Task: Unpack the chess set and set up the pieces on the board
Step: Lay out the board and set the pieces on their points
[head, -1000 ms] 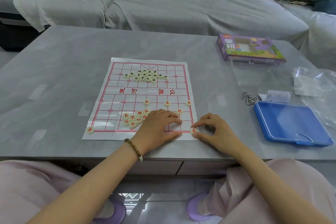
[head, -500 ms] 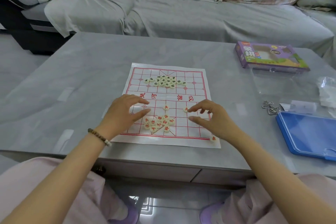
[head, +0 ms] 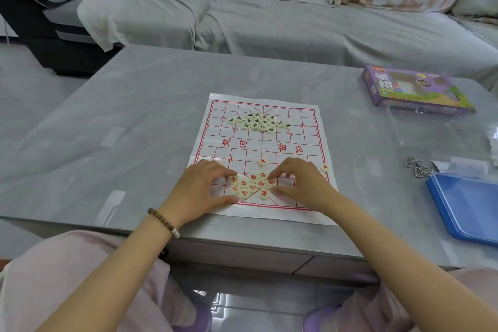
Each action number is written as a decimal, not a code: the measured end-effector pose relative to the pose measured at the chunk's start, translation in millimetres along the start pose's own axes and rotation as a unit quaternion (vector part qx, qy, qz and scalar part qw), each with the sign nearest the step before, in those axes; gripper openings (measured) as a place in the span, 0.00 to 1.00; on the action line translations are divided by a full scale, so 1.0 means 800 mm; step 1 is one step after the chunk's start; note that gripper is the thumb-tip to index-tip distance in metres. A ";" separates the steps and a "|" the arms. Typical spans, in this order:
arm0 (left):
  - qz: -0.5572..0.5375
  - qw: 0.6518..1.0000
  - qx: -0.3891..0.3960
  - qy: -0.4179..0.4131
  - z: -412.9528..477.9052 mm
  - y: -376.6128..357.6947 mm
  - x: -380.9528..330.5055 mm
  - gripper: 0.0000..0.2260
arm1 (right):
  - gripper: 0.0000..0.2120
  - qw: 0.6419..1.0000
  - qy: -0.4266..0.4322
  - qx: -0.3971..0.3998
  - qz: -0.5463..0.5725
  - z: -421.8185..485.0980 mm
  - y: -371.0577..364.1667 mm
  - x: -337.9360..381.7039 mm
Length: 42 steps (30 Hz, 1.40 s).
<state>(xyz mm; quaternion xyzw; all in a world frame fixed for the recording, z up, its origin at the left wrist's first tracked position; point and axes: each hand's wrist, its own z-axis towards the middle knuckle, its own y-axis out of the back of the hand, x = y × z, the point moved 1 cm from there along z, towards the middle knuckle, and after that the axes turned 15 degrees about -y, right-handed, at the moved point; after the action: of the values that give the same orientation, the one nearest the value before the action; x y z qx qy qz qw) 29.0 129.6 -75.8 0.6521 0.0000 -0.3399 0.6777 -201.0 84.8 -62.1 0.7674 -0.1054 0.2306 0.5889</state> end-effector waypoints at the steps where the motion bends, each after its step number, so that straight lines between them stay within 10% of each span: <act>1: -0.001 1.000 0.002 0.001 0.002 0.000 0.000 0.25 | 0.12 1.000 -0.001 0.000 -0.006 0.001 -0.001 -0.001; 42: 0.020 0.992 -0.011 -0.121 0.049 -0.062 -0.055 0.28 | 0.14 0.988 -0.031 -0.134 -0.064 -0.074 0.010 -0.091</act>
<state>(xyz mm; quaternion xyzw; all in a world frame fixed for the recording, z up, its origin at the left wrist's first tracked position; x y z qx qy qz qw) -45.0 119.2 -94.1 0.5985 -0.0911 -0.4029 0.6864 -281.7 130.8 -78.4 0.6933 -0.1044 0.1527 0.6966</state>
